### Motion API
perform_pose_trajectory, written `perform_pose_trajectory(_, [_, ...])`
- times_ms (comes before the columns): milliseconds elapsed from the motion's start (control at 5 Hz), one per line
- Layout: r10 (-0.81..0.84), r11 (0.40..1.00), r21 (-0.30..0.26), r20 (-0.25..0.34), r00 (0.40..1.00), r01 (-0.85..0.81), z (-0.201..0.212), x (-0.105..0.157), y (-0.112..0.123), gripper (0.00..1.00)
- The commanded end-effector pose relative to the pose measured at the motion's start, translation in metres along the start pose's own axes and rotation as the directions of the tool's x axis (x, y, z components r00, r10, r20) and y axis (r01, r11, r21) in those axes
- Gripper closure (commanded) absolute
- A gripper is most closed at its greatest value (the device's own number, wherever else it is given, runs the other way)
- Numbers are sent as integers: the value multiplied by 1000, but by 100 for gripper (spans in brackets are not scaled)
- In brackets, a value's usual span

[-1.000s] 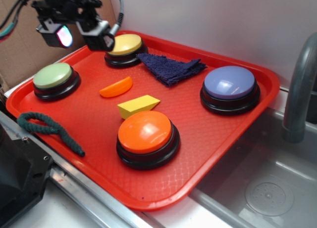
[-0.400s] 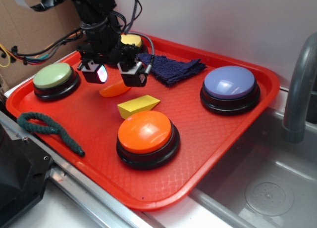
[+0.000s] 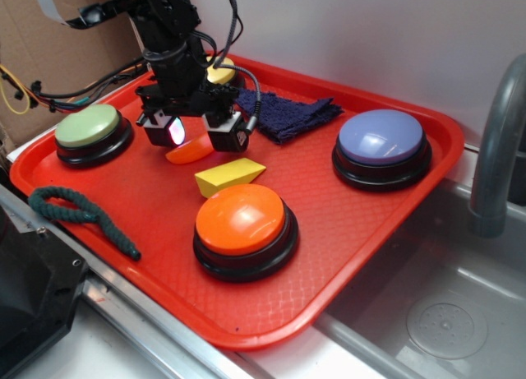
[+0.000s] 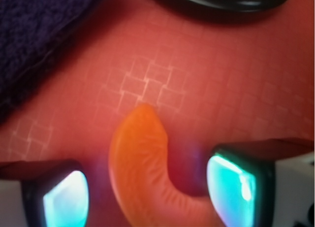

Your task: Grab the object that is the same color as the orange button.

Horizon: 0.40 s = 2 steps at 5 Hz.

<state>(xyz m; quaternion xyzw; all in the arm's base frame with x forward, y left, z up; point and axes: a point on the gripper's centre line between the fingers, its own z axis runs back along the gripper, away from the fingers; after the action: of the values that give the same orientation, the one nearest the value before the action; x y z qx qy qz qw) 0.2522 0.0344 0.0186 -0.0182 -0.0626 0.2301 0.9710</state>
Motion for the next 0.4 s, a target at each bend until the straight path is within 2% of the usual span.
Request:
perform_pose_trajectory(0, [-9,999,-34,38,999,11,8,11,8,100])
perform_pose_trajectory(200, [-10,1000,-28,33,999,10,7,8,7,100])
